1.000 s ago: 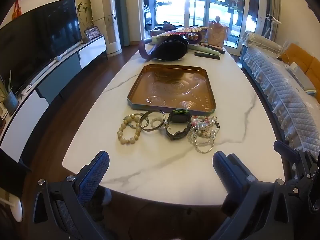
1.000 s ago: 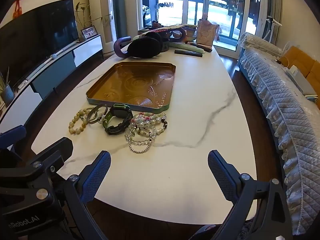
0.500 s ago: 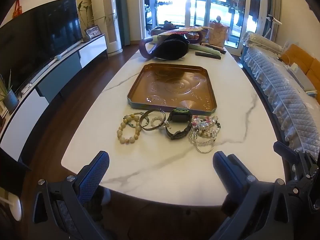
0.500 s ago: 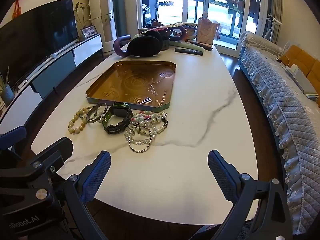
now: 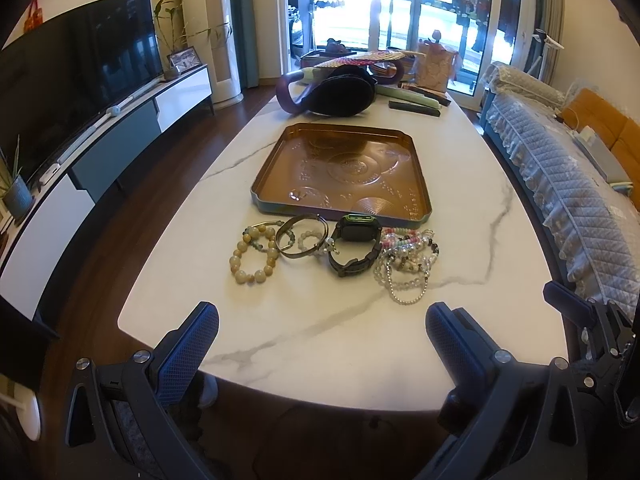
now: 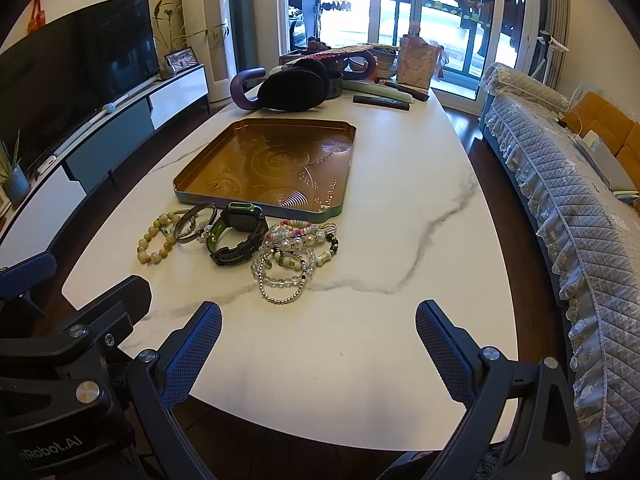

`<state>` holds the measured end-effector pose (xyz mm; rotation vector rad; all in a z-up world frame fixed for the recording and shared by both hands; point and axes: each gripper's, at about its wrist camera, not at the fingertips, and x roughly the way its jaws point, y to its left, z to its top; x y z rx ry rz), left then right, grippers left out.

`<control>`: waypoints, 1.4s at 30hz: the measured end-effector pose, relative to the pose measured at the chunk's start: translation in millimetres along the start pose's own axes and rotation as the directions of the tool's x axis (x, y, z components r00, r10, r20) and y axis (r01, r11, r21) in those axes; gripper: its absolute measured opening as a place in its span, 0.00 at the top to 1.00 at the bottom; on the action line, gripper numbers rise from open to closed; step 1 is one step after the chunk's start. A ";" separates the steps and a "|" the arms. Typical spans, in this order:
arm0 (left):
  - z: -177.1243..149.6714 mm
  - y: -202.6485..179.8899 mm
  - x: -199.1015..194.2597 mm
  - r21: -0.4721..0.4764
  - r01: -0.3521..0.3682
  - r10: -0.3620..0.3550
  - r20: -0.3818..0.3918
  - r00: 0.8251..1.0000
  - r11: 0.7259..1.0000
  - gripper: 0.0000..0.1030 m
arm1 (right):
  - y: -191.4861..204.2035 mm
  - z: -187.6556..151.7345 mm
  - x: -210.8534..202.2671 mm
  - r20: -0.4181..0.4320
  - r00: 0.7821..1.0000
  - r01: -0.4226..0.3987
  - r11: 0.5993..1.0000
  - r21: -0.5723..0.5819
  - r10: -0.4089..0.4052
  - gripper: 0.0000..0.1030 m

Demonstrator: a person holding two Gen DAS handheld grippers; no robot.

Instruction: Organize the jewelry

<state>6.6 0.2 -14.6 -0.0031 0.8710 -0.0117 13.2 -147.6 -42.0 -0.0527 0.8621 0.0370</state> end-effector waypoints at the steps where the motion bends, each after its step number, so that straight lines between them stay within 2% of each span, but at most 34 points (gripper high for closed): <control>1: 0.1 0.4 0.7 -0.001 0.000 0.000 -0.001 1.000 1.000 0.00 | -0.3 0.8 -0.4 -0.002 1.000 -0.001 1.000 0.000 0.001 0.06; 42: -1.9 -3.3 1.1 -0.009 0.020 -0.020 -0.016 1.000 1.000 0.00 | -2.3 -0.5 -1.6 -0.008 1.000 -0.009 1.000 -0.002 0.009 0.06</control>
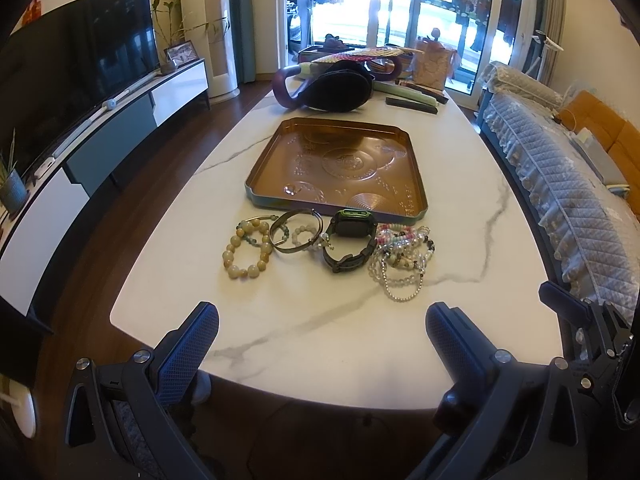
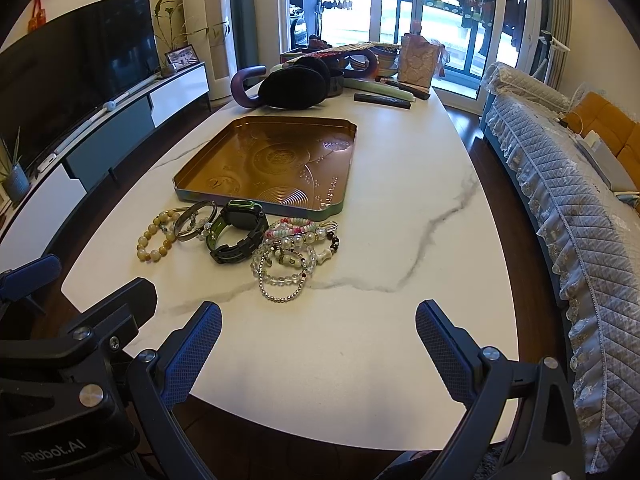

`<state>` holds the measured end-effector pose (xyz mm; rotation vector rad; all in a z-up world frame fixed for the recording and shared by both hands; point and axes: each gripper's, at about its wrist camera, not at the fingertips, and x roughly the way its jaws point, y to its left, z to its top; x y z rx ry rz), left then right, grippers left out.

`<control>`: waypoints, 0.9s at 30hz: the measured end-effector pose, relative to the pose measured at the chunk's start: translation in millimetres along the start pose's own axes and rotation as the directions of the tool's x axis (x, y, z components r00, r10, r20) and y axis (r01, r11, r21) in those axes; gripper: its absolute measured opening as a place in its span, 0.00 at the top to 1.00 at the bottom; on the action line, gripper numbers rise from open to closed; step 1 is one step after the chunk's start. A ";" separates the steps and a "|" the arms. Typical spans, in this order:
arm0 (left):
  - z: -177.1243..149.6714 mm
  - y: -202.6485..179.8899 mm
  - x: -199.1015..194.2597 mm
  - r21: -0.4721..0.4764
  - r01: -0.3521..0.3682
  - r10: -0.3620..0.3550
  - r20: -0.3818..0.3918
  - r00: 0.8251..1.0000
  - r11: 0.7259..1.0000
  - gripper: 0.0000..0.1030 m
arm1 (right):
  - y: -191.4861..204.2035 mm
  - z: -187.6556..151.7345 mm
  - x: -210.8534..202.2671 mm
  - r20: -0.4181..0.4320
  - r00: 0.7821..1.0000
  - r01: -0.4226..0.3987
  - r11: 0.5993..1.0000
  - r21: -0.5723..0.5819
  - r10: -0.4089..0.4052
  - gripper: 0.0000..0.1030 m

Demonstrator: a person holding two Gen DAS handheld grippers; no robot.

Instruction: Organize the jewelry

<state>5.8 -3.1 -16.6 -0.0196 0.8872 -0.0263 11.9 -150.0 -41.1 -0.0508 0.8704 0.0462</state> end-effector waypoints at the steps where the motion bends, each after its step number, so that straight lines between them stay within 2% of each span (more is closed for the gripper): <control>1: -0.5 -0.7 0.3 0.000 0.000 0.000 -0.002 1.000 1.000 0.00 | -0.6 -0.4 0.0 -0.001 1.000 0.000 1.000 0.000 0.000 0.06; 16: -3.4 -1.2 4.8 0.014 -0.017 0.017 0.012 1.000 1.000 0.00 | -0.9 -3.5 7.6 -0.015 1.000 -0.005 1.000 -0.005 0.005 0.06; 20: -4.6 5.7 17.9 -0.005 0.000 0.000 0.011 1.000 1.000 0.00 | 2.4 -3.1 20.9 -0.025 1.000 -0.019 1.000 -0.012 0.019 0.06; 21: -4.5 9.8 22.8 -0.017 -0.032 0.032 0.011 0.999 0.999 0.00 | 1.7 -3.2 24.7 -0.028 0.999 -0.020 1.000 -0.018 0.020 0.06; 22: -5.7 15.8 28.3 -0.035 -0.098 0.099 0.030 0.995 0.995 0.00 | 1.3 -2.3 27.7 -0.032 0.999 -0.016 1.000 -0.020 0.016 0.06; 23: -5.4 21.2 31.5 -0.042 -0.124 0.126 0.047 0.991 0.991 0.00 | -0.7 -1.7 31.2 -0.033 0.999 -0.010 1.000 -0.018 0.009 0.06; 25: -5.5 33.8 40.9 -0.046 -0.111 0.114 0.065 0.991 0.993 0.00 | -2.6 -0.6 37.9 -0.036 0.999 -0.024 1.000 -0.019 0.023 0.06; 27: -4.1 44.6 51.0 -0.039 -0.128 0.130 0.044 0.991 0.991 0.00 | -6.0 1.9 45.9 -0.053 0.997 -0.062 0.998 -0.015 0.061 0.06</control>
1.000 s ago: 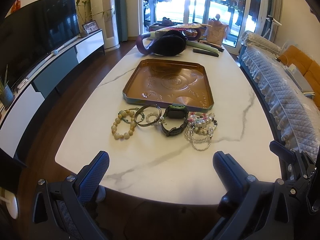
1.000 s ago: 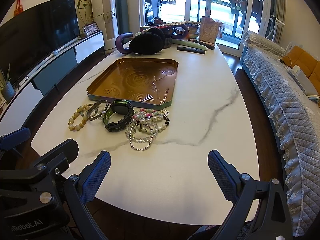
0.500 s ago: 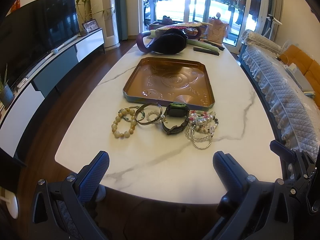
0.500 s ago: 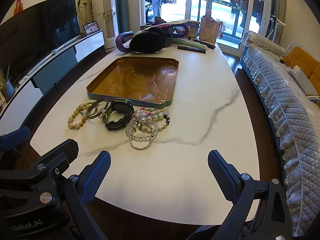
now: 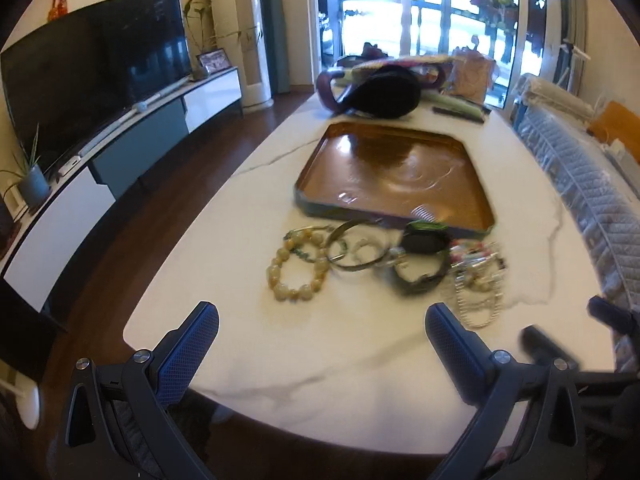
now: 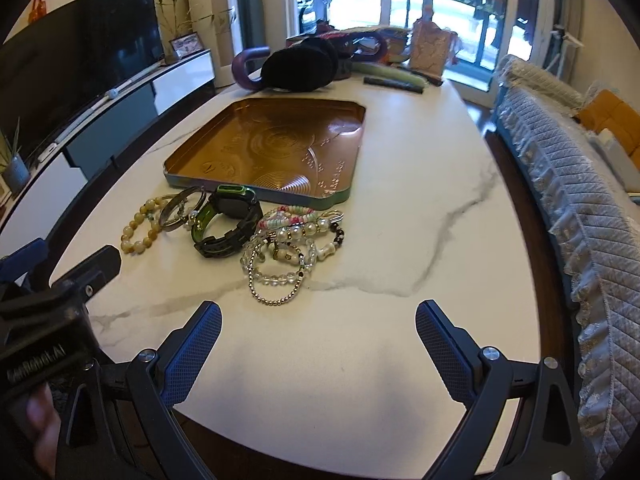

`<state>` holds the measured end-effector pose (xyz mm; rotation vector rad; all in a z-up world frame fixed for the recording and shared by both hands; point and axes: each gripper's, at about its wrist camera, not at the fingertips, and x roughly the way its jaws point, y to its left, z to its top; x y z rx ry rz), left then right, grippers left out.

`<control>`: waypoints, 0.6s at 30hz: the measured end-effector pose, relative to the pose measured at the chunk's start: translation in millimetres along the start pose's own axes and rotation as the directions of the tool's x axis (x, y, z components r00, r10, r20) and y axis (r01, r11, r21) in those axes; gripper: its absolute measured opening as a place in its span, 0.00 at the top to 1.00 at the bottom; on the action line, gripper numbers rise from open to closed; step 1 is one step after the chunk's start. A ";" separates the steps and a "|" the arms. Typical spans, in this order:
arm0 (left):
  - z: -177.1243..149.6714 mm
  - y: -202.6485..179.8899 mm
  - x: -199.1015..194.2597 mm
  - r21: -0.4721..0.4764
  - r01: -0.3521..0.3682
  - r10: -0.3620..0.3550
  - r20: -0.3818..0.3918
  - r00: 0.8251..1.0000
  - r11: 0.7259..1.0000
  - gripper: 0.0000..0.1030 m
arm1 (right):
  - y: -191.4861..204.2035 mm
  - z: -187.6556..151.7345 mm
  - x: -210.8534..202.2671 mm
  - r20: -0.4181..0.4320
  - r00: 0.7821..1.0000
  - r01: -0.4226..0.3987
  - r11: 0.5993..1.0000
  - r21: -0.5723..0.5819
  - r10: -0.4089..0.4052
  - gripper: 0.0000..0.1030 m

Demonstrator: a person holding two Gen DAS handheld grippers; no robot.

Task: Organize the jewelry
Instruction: 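Grasp the green-and-black watch with right tool while left tool grasps silver bangle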

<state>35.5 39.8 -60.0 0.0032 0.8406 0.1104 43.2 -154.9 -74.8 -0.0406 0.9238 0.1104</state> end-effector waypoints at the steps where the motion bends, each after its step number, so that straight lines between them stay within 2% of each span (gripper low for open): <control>1: 1.3 3.9 4.5 0.000 -0.016 0.016 -0.003 1.000 1.000 0.00 | -1.9 2.3 2.0 0.000 1.000 -0.014 1.000 -0.001 0.014 0.06; 3: 2.6 13.2 15.9 0.015 -0.051 0.051 -0.010 0.999 0.999 0.00 | -4.7 8.8 4.5 0.023 1.000 -0.011 1.000 -0.013 0.011 0.06; 5: 4.6 23.2 27.4 0.031 -0.037 0.038 -0.017 0.999 0.999 0.00 | -6.2 15.2 7.2 0.051 0.998 -0.037 0.999 -0.031 0.038 0.06; 6: 6.3 27.7 32.3 0.035 -0.002 0.003 -0.021 1.000 0.999 0.00 | -6.5 18.8 8.9 0.063 0.996 -0.066 0.997 -0.039 0.069 0.06; 7: 8.4 35.3 38.0 0.018 0.081 -0.080 -0.033 0.996 0.997 0.00 | -6.7 22.2 10.4 0.077 0.993 -0.088 0.995 -0.046 0.092 0.06; 9: 14.3 42.7 46.8 -0.026 0.193 -0.195 -0.061 0.979 0.981 0.00 | -6.1 30.2 14.9 0.117 0.986 -0.115 0.991 -0.069 0.122 0.06; 10: 17.9 43.0 49.0 -0.029 0.227 -0.228 -0.071 0.971 0.973 0.00 | -5.7 34.2 17.9 0.126 0.982 -0.127 0.988 -0.090 0.138 0.06; 11: 23.9 41.9 51.8 -0.010 0.263 -0.263 -0.077 0.962 0.965 0.00 | -4.2 40.1 22.6 0.127 0.980 -0.137 0.983 -0.120 0.153 0.06; 13: 34.9 35.0 55.4 0.063 0.284 -0.279 -0.074 0.957 0.957 0.00 | -1.5 53.8 32.7 0.129 0.969 -0.185 0.966 -0.180 0.210 0.05; 16: 48.2 18.8 67.8 0.208 0.306 -0.301 -0.058 0.952 0.929 0.01 | -4.2 73.9 47.1 0.133 0.957 -0.236 0.956 -0.172 0.260 0.02; 18: 51.2 12.1 78.5 0.243 0.325 -0.320 -0.061 0.946 0.914 0.02 | -5.4 80.7 61.8 0.116 0.950 -0.273 0.950 -0.151 0.291 0.01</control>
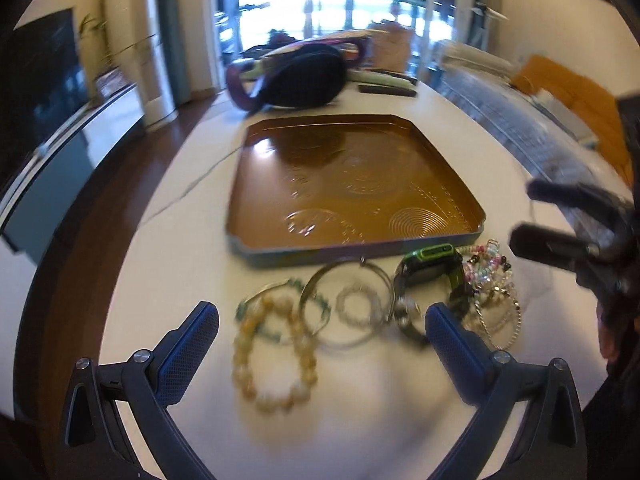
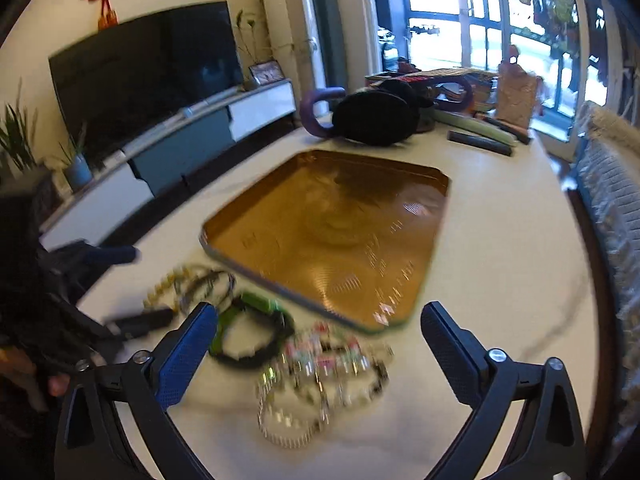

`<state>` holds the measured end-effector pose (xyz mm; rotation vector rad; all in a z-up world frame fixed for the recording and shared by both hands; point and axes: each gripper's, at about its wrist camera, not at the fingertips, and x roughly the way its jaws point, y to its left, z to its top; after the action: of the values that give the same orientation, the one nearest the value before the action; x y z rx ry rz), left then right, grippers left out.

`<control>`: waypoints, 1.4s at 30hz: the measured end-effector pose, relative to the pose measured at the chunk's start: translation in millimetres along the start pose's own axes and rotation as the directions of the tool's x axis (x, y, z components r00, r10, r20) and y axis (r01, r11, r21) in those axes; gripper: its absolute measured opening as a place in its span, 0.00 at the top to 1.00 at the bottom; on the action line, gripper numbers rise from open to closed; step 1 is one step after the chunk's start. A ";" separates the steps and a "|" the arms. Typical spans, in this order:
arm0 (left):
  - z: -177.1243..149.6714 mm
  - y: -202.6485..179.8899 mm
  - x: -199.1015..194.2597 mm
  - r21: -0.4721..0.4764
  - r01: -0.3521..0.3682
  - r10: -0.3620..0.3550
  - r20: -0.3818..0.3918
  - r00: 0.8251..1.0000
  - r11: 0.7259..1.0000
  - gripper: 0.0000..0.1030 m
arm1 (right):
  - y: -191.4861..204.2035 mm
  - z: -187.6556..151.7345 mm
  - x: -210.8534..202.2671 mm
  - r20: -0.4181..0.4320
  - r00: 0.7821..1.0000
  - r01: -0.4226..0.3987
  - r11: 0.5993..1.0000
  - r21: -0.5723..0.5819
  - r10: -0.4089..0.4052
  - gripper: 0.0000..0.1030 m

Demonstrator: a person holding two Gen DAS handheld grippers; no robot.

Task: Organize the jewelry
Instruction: 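Grasp the green-and-black watch with right tool while left tool grasps silver bangle, then lift the watch with the right tool while the left tool lifts the silver bangle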

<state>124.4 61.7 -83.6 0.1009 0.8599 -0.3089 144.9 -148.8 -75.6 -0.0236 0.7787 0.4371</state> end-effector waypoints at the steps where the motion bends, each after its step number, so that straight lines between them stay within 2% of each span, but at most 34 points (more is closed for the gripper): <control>1: 1.3 -0.7 5.9 0.017 0.017 -0.017 0.007 1.000 1.000 0.03 | -2.0 -0.5 3.8 -0.012 0.999 -0.030 0.999 0.012 0.030 0.01; 3: 0.6 0.2 12.4 0.023 0.020 -0.021 0.019 1.000 1.000 0.08 | -1.3 -5.4 16.5 -0.051 0.994 -0.097 0.995 0.030 0.098 0.01; 5: -2.0 2.3 21.4 0.017 0.060 -0.060 -0.005 0.998 0.998 0.15 | 5.7 -8.2 21.3 -0.051 0.993 -0.104 0.995 0.010 0.105 0.01; 7: -3.3 1.5 25.4 0.023 0.066 -0.066 -0.020 0.998 0.998 0.18 | 15.2 -9.9 25.4 -0.055 0.990 -0.131 0.991 -0.036 0.129 0.04; 11: -2.4 -1.8 33.6 0.010 0.085 -0.084 -0.042 0.996 0.996 0.20 | 26.6 -17.9 29.6 -0.093 0.985 -0.156 0.980 -0.121 0.146 0.27; 12: -1.6 -0.8 34.8 0.002 0.085 -0.085 -0.045 0.995 0.996 0.20 | 27.3 -19.3 33.7 -0.104 0.984 -0.155 0.979 -0.130 0.142 0.29; 16: 1.3 5.4 34.9 -0.053 0.122 -0.125 -0.046 0.991 0.991 0.21 | 26.0 -21.6 40.3 -0.123 0.983 -0.153 0.979 -0.133 0.136 0.47; 20: 2.1 16.9 32.2 -0.141 0.181 -0.189 -0.042 0.981 0.973 0.21 | 24.9 -18.9 38.6 -0.114 0.986 -0.144 0.975 -0.169 0.126 0.59; 23: 1.0 23.0 35.8 -0.184 0.200 -0.214 -0.056 0.975 0.962 0.21 | 26.5 -18.1 46.8 -0.142 0.983 -0.144 0.973 -0.182 0.119 0.61; 25: 2.3 21.9 37.2 -0.167 0.196 -0.207 -0.052 0.977 0.966 0.21 | 27.2 -20.0 55.5 -0.172 0.978 -0.148 0.972 -0.183 0.117 0.61; 27: 3.2 17.6 38.1 -0.151 0.192 -0.202 -0.050 0.978 0.970 0.28 | 27.6 -20.4 56.9 -0.165 0.979 -0.153 0.970 -0.188 0.123 0.62; 29: 5.8 12.1 37.2 -0.131 0.197 -0.205 -0.044 0.978 0.972 0.36 | 28.9 -21.0 55.2 -0.165 0.979 -0.148 0.969 -0.197 0.116 0.75; 30: 7.2 7.5 35.0 -0.110 0.181 -0.186 -0.038 0.982 0.977 0.38 | 29.7 -21.7 52.3 -0.159 0.982 -0.136 0.970 -0.200 0.105 0.75; 32: 8.8 -2.0 29.1 -0.058 0.146 -0.147 -0.022 0.989 0.988 0.56 | 31.4 -22.3 47.1 -0.149 0.984 -0.127 0.970 -0.209 0.096 0.83; 33: 9.2 -5.5 27.0 -0.042 0.138 -0.139 -0.018 0.990 0.990 0.58 | 32.9 -22.7 43.5 -0.142 0.986 -0.121 0.969 -0.214 0.092 0.83; 40: 9.8 -11.2 23.9 -0.035 0.158 -0.159 -0.014 0.987 0.987 0.58 | 32.9 -24.3 28.7 -0.127 0.989 -0.096 0.972 -0.214 0.069 0.84; 42: 12.1 -11.1 26.0 -0.028 0.165 -0.165 -0.016 0.986 0.986 0.52 | 29.6 -23.5 26.5 -0.122 0.990 -0.089 0.975 -0.206 0.065 0.84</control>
<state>145.7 42.6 -95.1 0.0075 0.8917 -0.4523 134.1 -116.2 -106.4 -0.2186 0.8459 0.5952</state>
